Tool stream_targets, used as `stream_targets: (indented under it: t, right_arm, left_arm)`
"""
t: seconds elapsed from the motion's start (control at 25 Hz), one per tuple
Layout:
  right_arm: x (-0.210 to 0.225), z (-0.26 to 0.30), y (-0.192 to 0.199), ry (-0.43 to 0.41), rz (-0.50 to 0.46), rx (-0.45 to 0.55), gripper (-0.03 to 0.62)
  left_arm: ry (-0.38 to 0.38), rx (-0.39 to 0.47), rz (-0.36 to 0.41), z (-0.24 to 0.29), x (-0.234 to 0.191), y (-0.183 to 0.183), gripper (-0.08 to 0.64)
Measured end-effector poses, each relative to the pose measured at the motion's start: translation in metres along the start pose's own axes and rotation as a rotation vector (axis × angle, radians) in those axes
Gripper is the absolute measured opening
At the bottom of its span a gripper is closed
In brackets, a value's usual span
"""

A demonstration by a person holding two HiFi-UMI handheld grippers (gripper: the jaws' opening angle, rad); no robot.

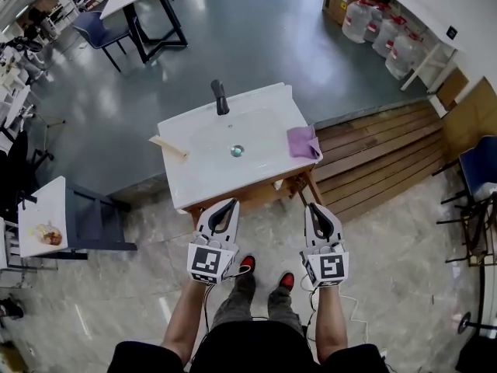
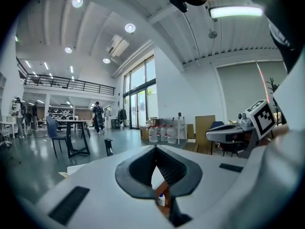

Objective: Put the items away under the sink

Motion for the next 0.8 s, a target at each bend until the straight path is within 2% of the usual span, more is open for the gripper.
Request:
stream_targets:
  t: [0.32,0.64,0.8]
  right_arm:
    - [-0.044,0.049,0.007,-0.090,-0.013,0.005,0.041]
    - [-0.103,0.110,0.007,-0.167,-0.021,-0.042,0.041]
    - [-0.135,0.141,0.009,-0.221,-0.028,-0.021,0.041]
  left_arm:
    - [-0.066,-0.017,-0.010,-0.016,-0.047,0.015,0.006]
    - [-0.162,-0.032,-0.008,-0.042,-0.122,0.036,0.006]
    - [-0.198,-0.034,-0.010,-0.056,-0.156,0.042,0.006]
Point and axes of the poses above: the fingertips, and each gripper's own axes: z forward along the fingers, x to its right, y out of its underside, the point moved 5 cm from there along -z, backward along the fingers, and after that the axes turned 12 degrees about z, right-handed, at the moved point
